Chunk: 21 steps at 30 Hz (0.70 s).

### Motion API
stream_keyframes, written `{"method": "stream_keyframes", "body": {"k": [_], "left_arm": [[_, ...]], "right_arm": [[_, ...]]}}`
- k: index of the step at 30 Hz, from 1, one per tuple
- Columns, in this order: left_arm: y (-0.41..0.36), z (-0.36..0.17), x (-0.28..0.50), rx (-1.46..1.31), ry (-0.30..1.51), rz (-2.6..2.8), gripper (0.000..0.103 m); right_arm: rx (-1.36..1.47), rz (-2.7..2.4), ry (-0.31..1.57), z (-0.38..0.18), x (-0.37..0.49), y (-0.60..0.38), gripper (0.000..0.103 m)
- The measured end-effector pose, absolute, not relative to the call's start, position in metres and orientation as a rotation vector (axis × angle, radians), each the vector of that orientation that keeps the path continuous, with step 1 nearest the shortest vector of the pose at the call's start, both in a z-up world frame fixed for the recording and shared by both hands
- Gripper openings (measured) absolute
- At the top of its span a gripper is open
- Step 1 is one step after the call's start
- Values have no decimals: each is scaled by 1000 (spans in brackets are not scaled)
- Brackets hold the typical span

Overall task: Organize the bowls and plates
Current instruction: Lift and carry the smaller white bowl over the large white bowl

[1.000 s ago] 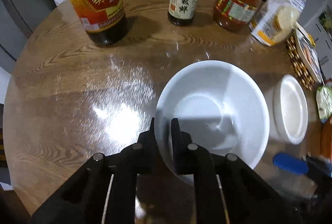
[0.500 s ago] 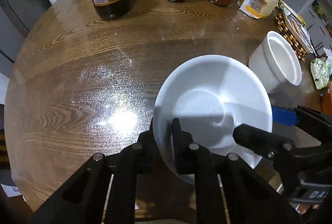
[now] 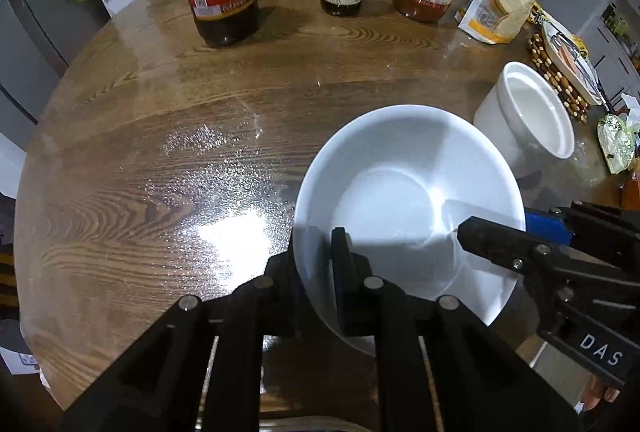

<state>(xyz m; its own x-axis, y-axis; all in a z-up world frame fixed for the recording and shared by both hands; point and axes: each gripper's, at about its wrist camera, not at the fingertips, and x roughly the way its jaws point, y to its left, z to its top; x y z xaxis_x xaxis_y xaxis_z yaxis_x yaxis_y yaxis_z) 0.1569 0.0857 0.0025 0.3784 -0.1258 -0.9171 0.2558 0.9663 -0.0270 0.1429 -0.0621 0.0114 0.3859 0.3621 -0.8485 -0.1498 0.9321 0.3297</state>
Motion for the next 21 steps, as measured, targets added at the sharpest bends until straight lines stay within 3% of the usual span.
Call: {"method": "stream_keyframes", "body": {"k": [21], "left_arm": [[63,63,91,187,930,-246,13]], "right_arm": [[228,328,967,67,71,-85,24]]}}
